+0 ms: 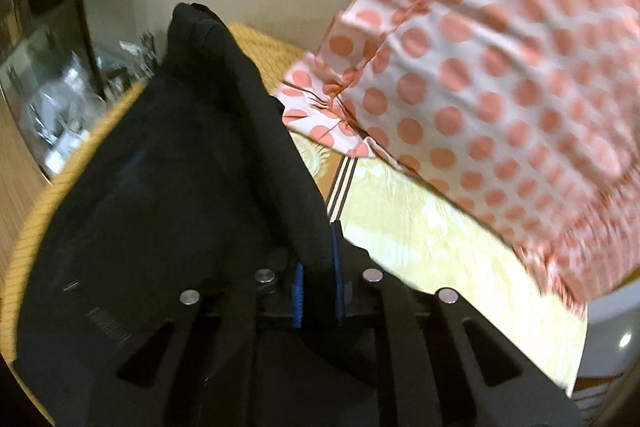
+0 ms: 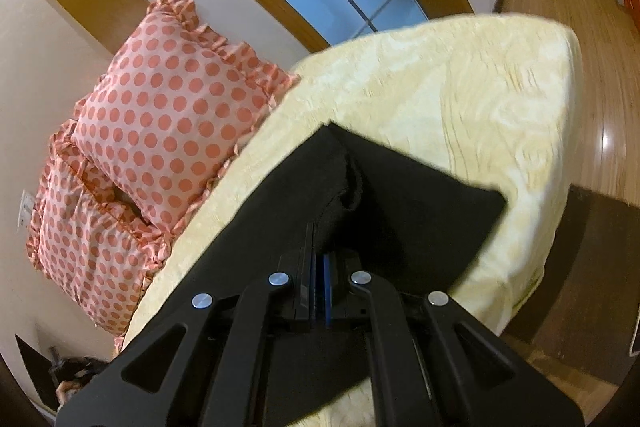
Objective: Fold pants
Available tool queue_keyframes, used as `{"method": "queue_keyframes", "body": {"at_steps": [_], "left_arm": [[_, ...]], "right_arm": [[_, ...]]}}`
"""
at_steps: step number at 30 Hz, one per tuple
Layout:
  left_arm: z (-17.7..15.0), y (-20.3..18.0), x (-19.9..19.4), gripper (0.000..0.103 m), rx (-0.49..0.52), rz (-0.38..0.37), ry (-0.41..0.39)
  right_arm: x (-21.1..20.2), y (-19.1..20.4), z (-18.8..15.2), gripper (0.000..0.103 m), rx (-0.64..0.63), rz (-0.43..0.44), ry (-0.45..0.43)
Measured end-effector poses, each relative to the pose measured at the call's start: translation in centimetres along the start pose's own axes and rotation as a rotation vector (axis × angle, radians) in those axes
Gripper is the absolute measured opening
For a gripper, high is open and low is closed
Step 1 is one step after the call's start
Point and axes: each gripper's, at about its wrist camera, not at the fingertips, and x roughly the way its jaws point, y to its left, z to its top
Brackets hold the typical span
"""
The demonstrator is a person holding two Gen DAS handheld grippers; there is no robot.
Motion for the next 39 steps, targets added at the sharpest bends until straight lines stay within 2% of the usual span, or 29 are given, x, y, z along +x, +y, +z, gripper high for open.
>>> {"method": "queue_keyframes", "body": {"at_steps": [2, 5, 8, 12, 17, 21, 26, 28, 33, 36, 39], "left_arm": [[-1.6, 1.0, -3.4, 0.011, 0.029, -0.010, -0.042], [-5.8, 2.7, -8.7, 0.012, 0.056, -0.021, -0.107], [-11.6, 4.4, -12.8, 0.014, 0.075, 0.008, -0.159], [-17.9, 7.5, -13.7, 0.014, 0.032, 0.047, -0.159], [-22.5, 11.0, -11.6, 0.012, -0.050, 0.082, -0.120], [-23.5, 12.8, -11.3, 0.011, -0.112, 0.050, -0.121], [-24.2, 12.5, -11.5, 0.008, -0.078, 0.074, -0.142], [-24.7, 13.0, -11.4, 0.007, -0.098, 0.064, -0.133], [-23.6, 12.9, -12.9, 0.006, -0.077, 0.047, -0.165], [-22.9, 12.6, -13.4, 0.006, -0.048, 0.050, -0.184], [-23.3, 12.9, -13.1, 0.005, -0.050, 0.062, -0.167]], "right_arm": [[-0.1, 0.1, 0.7, 0.002, -0.009, 0.000, -0.015], [-0.5, 0.2, 1.8, 0.002, -0.025, -0.001, -0.047], [-0.9, 0.1, 2.7, 0.002, -0.023, 0.008, -0.063], [-0.7, -0.8, 2.8, 0.002, -0.008, -0.006, -0.037], [-0.7, -2.8, 2.4, 0.002, 0.058, -0.007, 0.008], [-0.9, -3.0, 2.3, 0.002, 0.050, -0.020, 0.024], [-1.5, -3.7, 2.2, 0.002, 0.088, -0.021, 0.032], [-1.7, -4.1, 1.9, 0.002, 0.101, -0.032, 0.042], [-3.1, -3.0, 2.7, 0.002, 0.085, 0.020, 0.008], [-2.5, -2.2, 3.0, 0.002, 0.044, -0.023, 0.020], [-2.7, -3.2, 1.8, 0.002, 0.065, -0.054, 0.033]]}}
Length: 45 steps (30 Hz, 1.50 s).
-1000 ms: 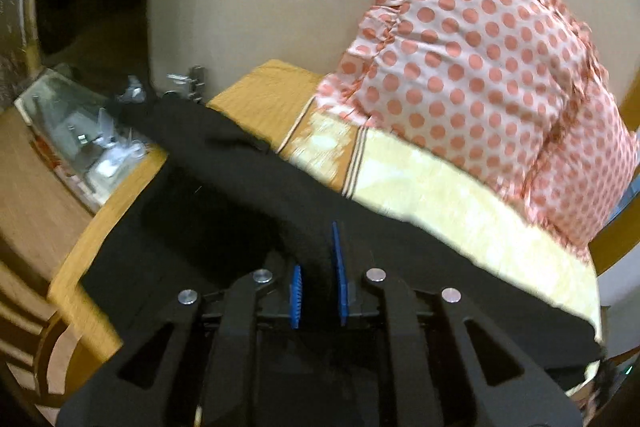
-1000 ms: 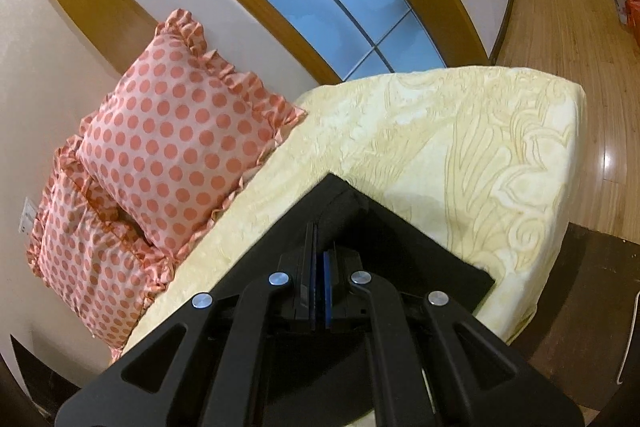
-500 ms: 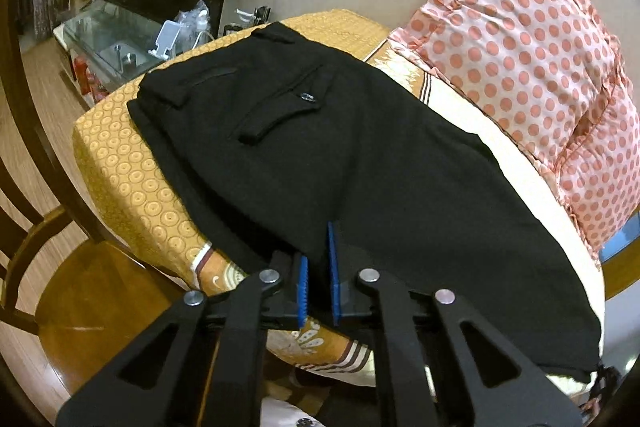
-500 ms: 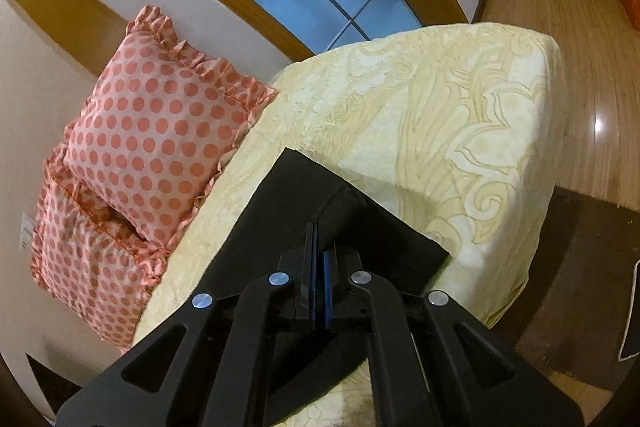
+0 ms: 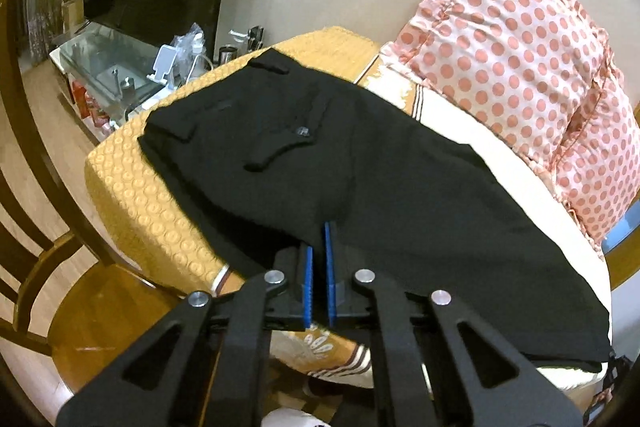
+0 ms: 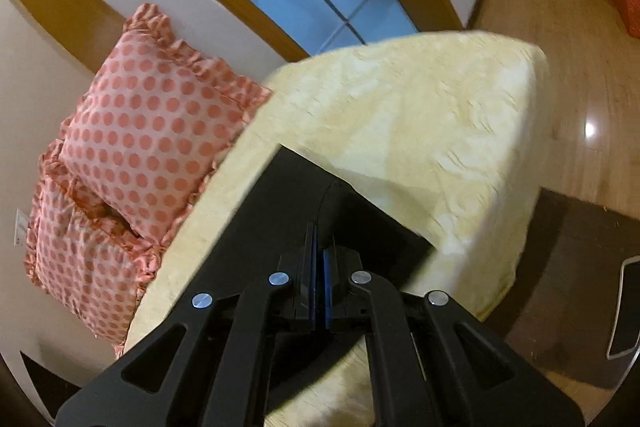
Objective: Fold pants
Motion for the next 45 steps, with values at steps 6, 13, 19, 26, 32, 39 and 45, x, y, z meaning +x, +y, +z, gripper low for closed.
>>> {"method": "queue_keyframes", "body": {"at_steps": [6, 13, 19, 26, 32, 39, 45], "left_arm": [[-0.1, 0.5, 0.1, 0.005, -0.002, 0.013, 0.002], [-0.6, 1.9, 2.1, 0.005, -0.025, 0.023, 0.046], [-1.1, 1.5, 0.9, 0.030, 0.032, 0.090, -0.015], [-1.9, 0.5, -3.3, 0.065, 0.065, 0.182, -0.198], [-3.3, -5.3, -3.0, 0.081, 0.247, 0.075, -0.257], [-5.7, -9.3, 0.7, 0.082, 0.375, -0.026, -0.160], [-7.3, -9.9, 2.1, 0.089, 0.363, -0.085, -0.152]], "right_arm": [[-1.5, -0.9, -1.0, 0.002, 0.010, 0.007, -0.008], [-0.4, -1.5, -1.8, 0.003, -0.013, -0.043, 0.021], [-0.5, -0.5, -1.7, 0.041, -0.093, -0.145, -0.041], [-1.9, 2.3, -2.0, 0.071, -0.255, -0.256, -0.188], [-1.7, 3.1, -2.4, 0.064, -0.247, -0.191, -0.190], [1.9, 18.3, -7.8, 0.064, -0.619, 0.306, 0.083], [8.2, 34.6, -19.2, 0.056, -1.039, 0.597, 0.474]]}}
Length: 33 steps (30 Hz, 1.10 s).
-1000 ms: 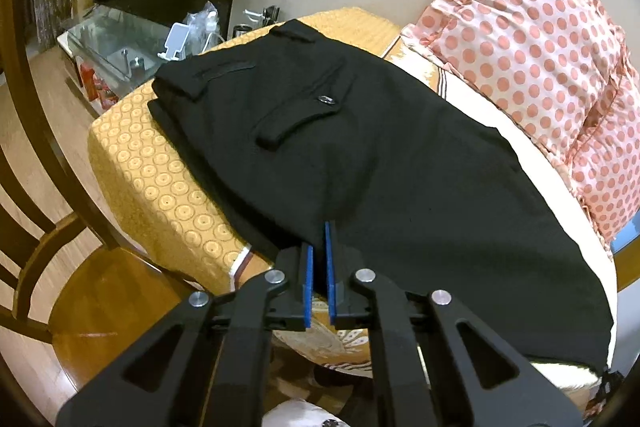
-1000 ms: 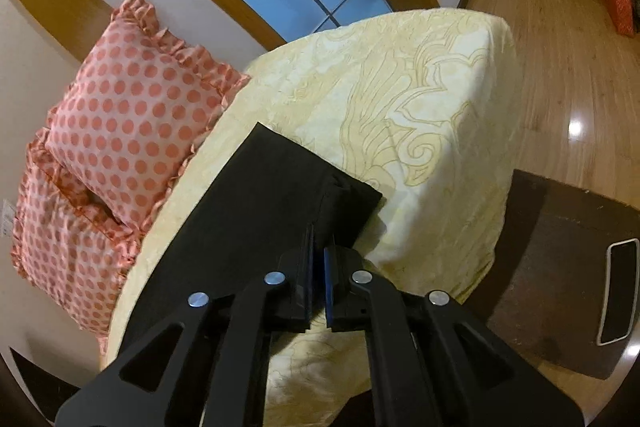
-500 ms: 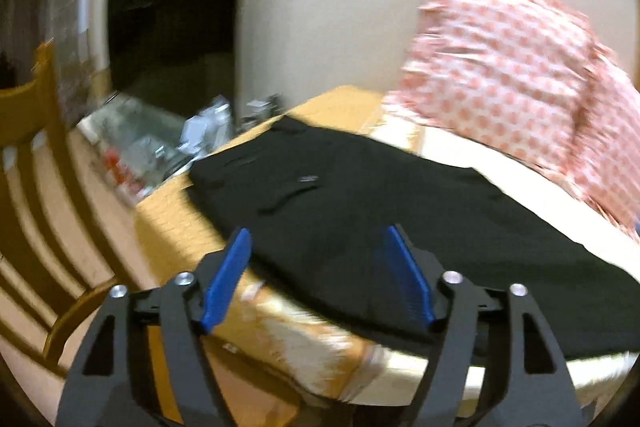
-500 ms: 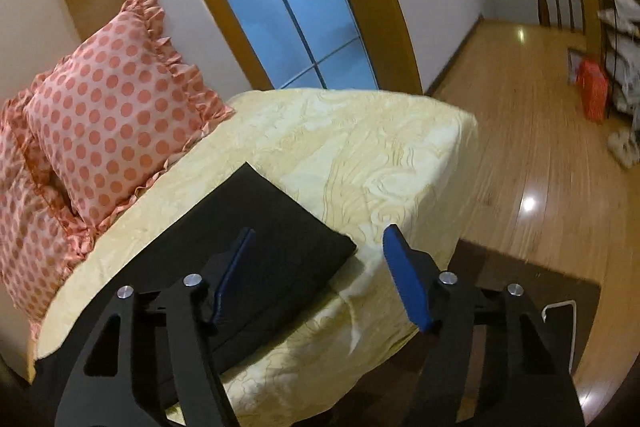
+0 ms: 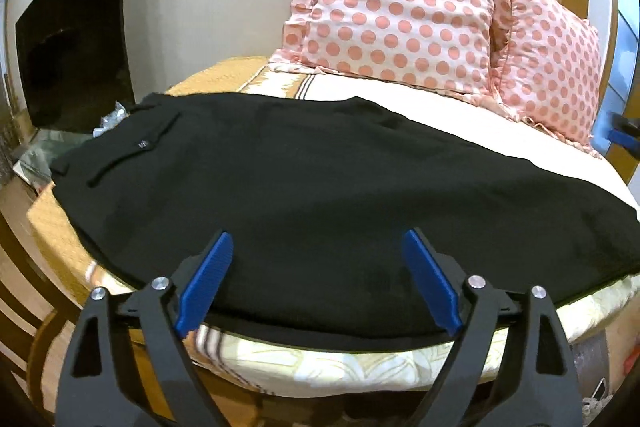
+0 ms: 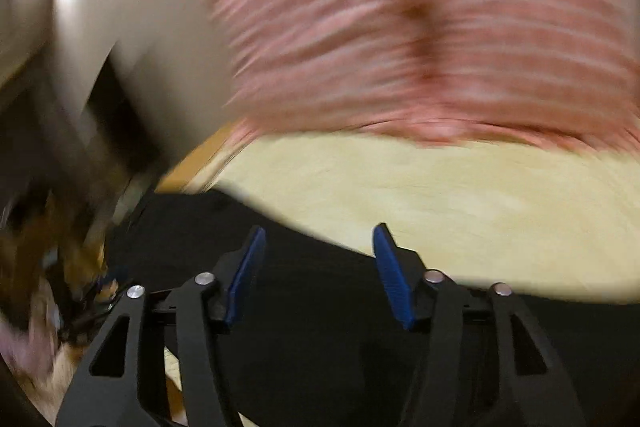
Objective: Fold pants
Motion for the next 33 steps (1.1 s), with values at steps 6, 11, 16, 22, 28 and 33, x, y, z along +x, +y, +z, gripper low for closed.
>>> {"method": "queue_keyframes", "body": {"at_steps": [6, 11, 16, 22, 28, 33], "left_arm": [[-0.8, -0.1, 0.5, 0.096, -0.017, -0.013, -0.017], [-1.5, -1.1, 1.1, 0.101, 0.068, 0.026, -0.024], [-2.0, -1.3, 1.2, 0.101, 0.116, 0.034, -0.044], [-2.0, -1.4, 1.4, 0.101, 0.127, 0.026, -0.058], [-1.9, -1.4, 1.6, 0.101, 0.126, 0.021, -0.059], [-1.9, -1.5, 1.4, 0.101, 0.126, 0.023, -0.059]], "right_arm": [[13.5, 7.5, 3.0, 0.041, -0.337, 0.096, 0.271], [19.2, 9.3, 2.4, 0.032, -0.428, 0.103, 0.371], [20.5, 10.1, 1.4, 0.026, -0.493, 0.097, 0.401], [20.9, 9.6, 1.6, 0.023, -0.475, 0.102, 0.409], [21.7, 9.5, 2.2, 0.023, -0.481, 0.103, 0.414], [22.4, 8.5, 2.8, 0.023, -0.412, 0.169, 0.430]]}}
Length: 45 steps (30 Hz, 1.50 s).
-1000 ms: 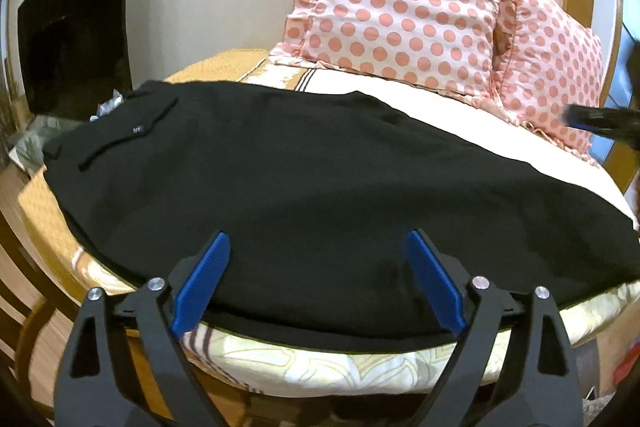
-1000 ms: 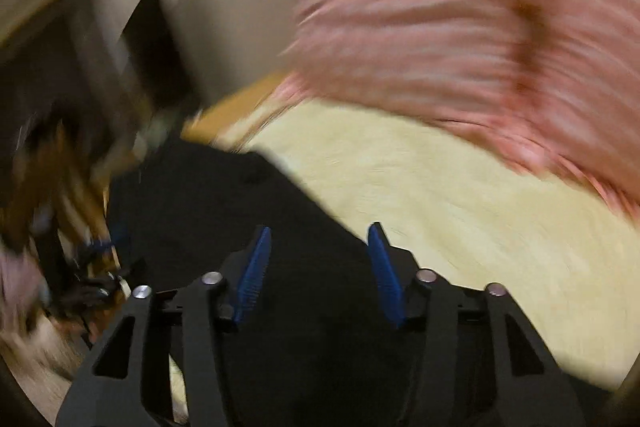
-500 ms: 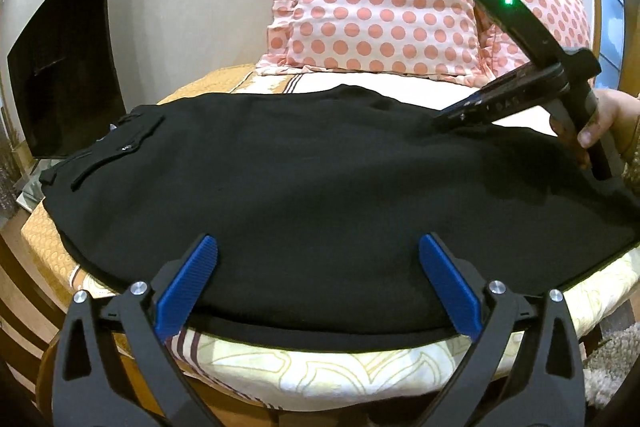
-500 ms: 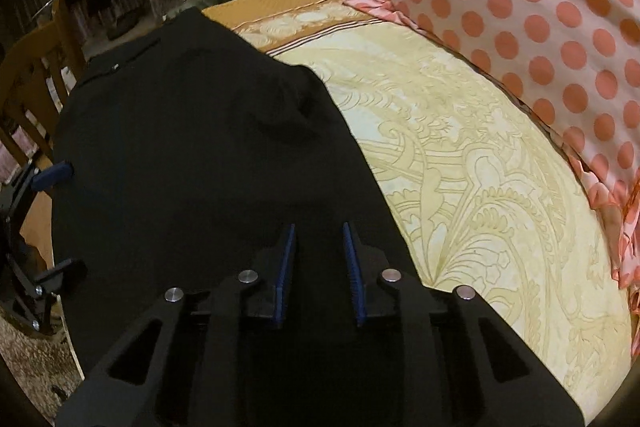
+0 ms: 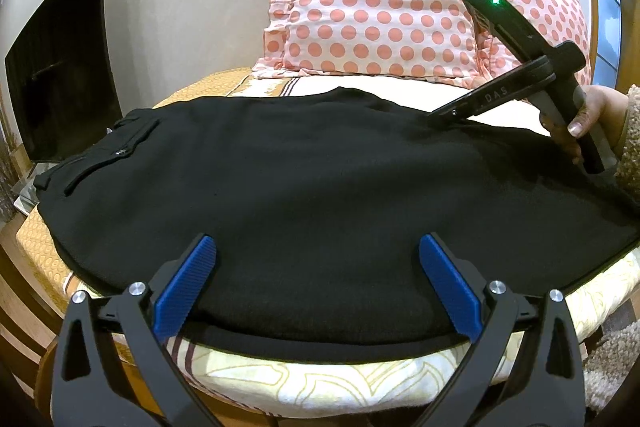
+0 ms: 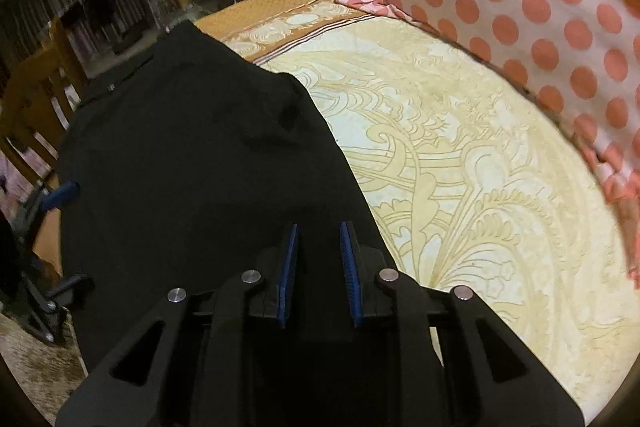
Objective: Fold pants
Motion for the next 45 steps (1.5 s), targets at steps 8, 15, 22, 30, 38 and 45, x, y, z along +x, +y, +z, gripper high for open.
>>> {"method": "queue_keyframes", "body": {"at_steps": [8, 15, 22, 30, 38, 45], "left_arm": [[0.0, 0.1, 0.0, 0.101, -0.002, 0.000, 0.001], [0.1, -0.1, 0.1, 0.101, -0.008, -0.002, 0.009], [0.2, -0.3, 0.2, 0.101, -0.003, 0.001, 0.011], [0.5, 0.1, -0.5, 0.101, -0.020, -0.051, 0.020], [1.6, -2.7, -1.2, 0.101, 0.020, -0.162, -0.025], [2.4, -5.9, -0.3, 0.101, 0.075, -0.232, -0.021]], "right_arm": [[-0.8, 1.9, -1.0, 0.002, -0.093, -0.051, -0.019], [-1.9, 1.6, 0.4, 0.001, -0.099, -0.177, -0.085], [-0.4, 1.6, 0.0, 0.002, -0.129, -0.209, -0.036], [-7.0, -1.1, -3.5, 0.064, 0.004, -0.493, -0.118], [-21.8, -6.0, -22.6, 0.073, 0.581, -0.847, -0.272], [-32.0, -7.1, -45.2, 0.076, 1.275, -1.052, -0.422]]}}
